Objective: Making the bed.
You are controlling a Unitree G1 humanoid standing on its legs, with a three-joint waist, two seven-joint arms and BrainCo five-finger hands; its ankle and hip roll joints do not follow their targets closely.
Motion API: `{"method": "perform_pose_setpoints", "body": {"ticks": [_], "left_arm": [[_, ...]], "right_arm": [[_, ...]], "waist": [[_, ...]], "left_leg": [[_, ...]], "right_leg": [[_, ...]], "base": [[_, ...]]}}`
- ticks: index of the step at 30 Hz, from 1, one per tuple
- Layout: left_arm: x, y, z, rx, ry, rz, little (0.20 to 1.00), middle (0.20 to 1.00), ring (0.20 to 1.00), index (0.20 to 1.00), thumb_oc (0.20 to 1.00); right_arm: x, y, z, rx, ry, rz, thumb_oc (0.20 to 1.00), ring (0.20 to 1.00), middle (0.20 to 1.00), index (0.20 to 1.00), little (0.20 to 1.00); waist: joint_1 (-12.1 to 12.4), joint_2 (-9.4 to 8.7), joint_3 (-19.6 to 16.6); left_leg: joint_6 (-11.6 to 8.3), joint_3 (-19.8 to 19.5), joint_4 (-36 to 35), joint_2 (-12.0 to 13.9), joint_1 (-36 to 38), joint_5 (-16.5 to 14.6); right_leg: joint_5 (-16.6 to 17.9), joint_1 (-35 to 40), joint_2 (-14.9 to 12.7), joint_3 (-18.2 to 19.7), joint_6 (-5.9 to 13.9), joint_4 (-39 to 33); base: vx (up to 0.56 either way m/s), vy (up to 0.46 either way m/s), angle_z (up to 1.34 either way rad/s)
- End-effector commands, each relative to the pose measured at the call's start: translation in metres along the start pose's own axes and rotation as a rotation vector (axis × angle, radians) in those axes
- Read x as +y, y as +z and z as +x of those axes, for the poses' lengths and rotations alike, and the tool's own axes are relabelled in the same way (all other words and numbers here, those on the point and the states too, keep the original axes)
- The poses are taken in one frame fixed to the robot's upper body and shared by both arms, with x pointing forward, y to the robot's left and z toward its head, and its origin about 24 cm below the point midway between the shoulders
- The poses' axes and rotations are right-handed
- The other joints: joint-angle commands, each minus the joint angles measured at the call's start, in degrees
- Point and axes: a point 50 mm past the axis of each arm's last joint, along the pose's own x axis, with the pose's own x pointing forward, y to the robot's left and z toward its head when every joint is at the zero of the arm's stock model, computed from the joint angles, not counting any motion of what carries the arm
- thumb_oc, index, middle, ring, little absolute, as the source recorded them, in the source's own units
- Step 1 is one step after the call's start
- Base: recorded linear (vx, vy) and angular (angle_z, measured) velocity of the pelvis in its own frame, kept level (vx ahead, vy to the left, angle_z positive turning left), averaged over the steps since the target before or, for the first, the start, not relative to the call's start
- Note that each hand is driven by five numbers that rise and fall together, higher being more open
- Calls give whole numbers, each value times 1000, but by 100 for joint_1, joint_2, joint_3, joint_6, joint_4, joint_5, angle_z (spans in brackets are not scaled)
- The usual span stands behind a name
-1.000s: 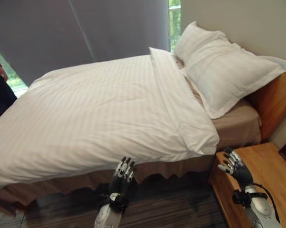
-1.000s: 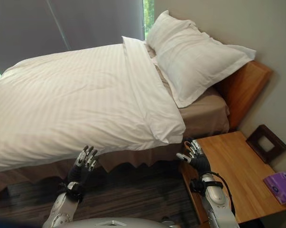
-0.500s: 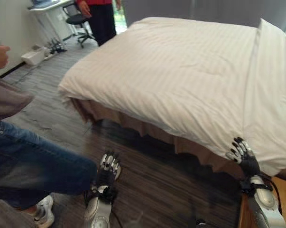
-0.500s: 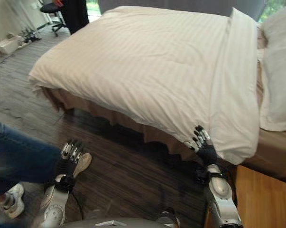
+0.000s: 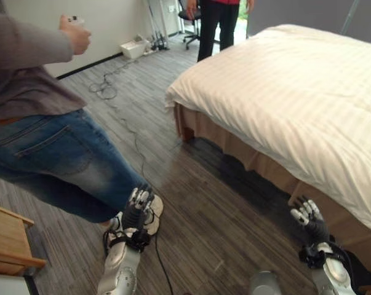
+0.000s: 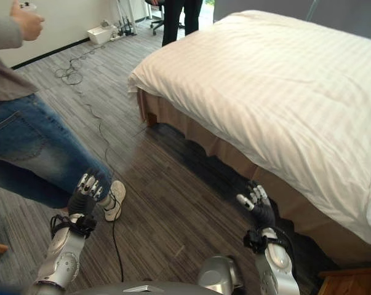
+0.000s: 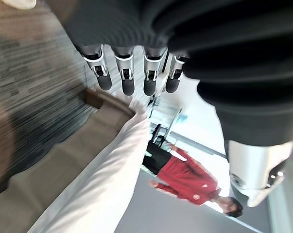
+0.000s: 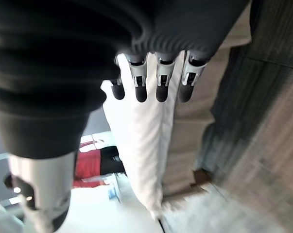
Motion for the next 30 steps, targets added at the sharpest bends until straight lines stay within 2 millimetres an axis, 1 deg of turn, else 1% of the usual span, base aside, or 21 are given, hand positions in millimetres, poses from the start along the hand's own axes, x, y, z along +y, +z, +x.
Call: {"method": "perform_pose_setpoints", "body": {"ticks": [1, 2, 3, 4, 5, 6, 8, 9, 12, 15, 18, 21, 30], "left_arm": [[-9, 22, 2, -127, -37, 40, 1000, 1000, 1000, 1000, 1000], [-12, 21, 1, -127, -57, 27, 1000, 1000, 1000, 1000, 1000], [-12, 12, -4, -105, -27, -24, 1000, 1000, 1000, 1000, 1000], [-12, 10, -6, -99, -23, -45, 1000, 1000, 1000, 1000, 1000], [-12, 9, -6, -99, -23, -46, 1000, 1000, 1000, 1000, 1000], [-17, -2, -12, -51, -41, -104, 1000, 1000, 1000, 1000, 1000], [-18, -5, -14, -37, -46, -111, 1000, 1000, 1000, 1000, 1000], [-21, -8, -15, -27, -56, -121, 1000, 1000, 1000, 1000, 1000], [-26, -4, -9, -45, -74, -134, 1000, 1000, 1000, 1000, 1000], [-28, -1, -8, -59, -90, -118, 1000, 1000, 1000, 1000, 1000], [-26, 1, -8, -70, -75, -126, 1000, 1000, 1000, 1000, 1000], [-23, -2, -10, -58, -55, -120, 1000, 1000, 1000, 1000, 1000], [-23, -6, -13, -47, -52, -132, 1000, 1000, 1000, 1000, 1000]], "right_arm": [[8, 32, 20, -159, 47, 14, 1000, 1000, 1000, 1000, 1000], [12, 34, 21, -166, 61, 12, 1000, 1000, 1000, 1000, 1000], [19, 41, 27, -182, 107, -21, 1000, 1000, 1000, 1000, 1000], [22, 44, 28, -195, 117, -23, 1000, 1000, 1000, 1000, 1000], [22, 44, 28, -195, 117, -23, 1000, 1000, 1000, 1000, 1000], [25, 41, 27, -176, 138, -33, 1000, 1000, 1000, 1000, 1000], [27, 38, 26, -162, 146, -33, 1000, 1000, 1000, 1000, 1000], [34, 33, 26, -138, 187, -42, 1000, 1000, 1000, 1000, 1000], [52, 33, 27, -130, 291, -87, 1000, 1000, 1000, 1000, 1000], [56, 32, 26, -118, 325, -117, 1000, 1000, 1000, 1000, 1000], [61, 29, 26, -107, 344, -98, 1000, 1000, 1000, 1000, 1000], [64, 28, 27, -98, 358, -109, 1000, 1000, 1000, 1000, 1000], [61, 21, 23, -66, 354, -117, 1000, 1000, 1000, 1000, 1000]], "waist": [[146, -69, 2], [190, -80, -17], [325, -122, -54], [388, -129, -73], [388, -129, -73], [453, -163, -99], [470, -173, -127], [497, -175, -149], [545, -175, -189], [573, -175, -208], [596, -154, -221], [627, -142, -229], [627, -138, -255]], "left_leg": [[-154, -371, -4, -234, 220, -309], [-129, -456, -4, -281, 198, -264], [-114, -526, -4, -295, 184, -237], [-96, -516, -4, -306, 185, -238], [-95, -515, -4, -307, 187, -238], [-50, -512, -4, -364, 233, -255], [-39, -522, -4, -373, 259, -273], [-22, -558, -4, -397, 294, -278], [-15, -621, -4, -418, 314, -285], [-5, -669, -4, -439, 334, -297], [5, -705, -4, -453, 351, -294], [22, -728, -4, -472, 381, -306], [11, -680, -4, -457, 419, -315]], "right_leg": [[542, 279, 91, -301, -60, -1205], [554, 343, 48, -255, -25, -1247], [618, 507, 65, -119, -61, -1490], [628, 528, 25, -205, -47, -1511], [630, 531, 25, -205, -46, -1514], [666, 638, -13, -246, -33, -1557], [657, 706, -28, -264, -25, -1613], [646, 797, -64, -308, -30, -1643], [622, 865, -110, -377, -27, -1644], [603, 911, -140, -410, -25, -1653], [583, 929, -153, -420, -26, -1619], [565, 962, -169, -416, -28, -1607], [572, 1035, -185, -379, -37, -1699]], "base": [[-13, 49, 62], [-28, 17, 55], [-15, 23, 33], [-3, -5, 19], [11, 32, -11], [4, 28, -4], [13, 31, 11], [17, 24, 17], [6, 13, 10], [4, 11, 2], [1, 12, 3], [0, 5, 1], [2, 4, 3]]}}
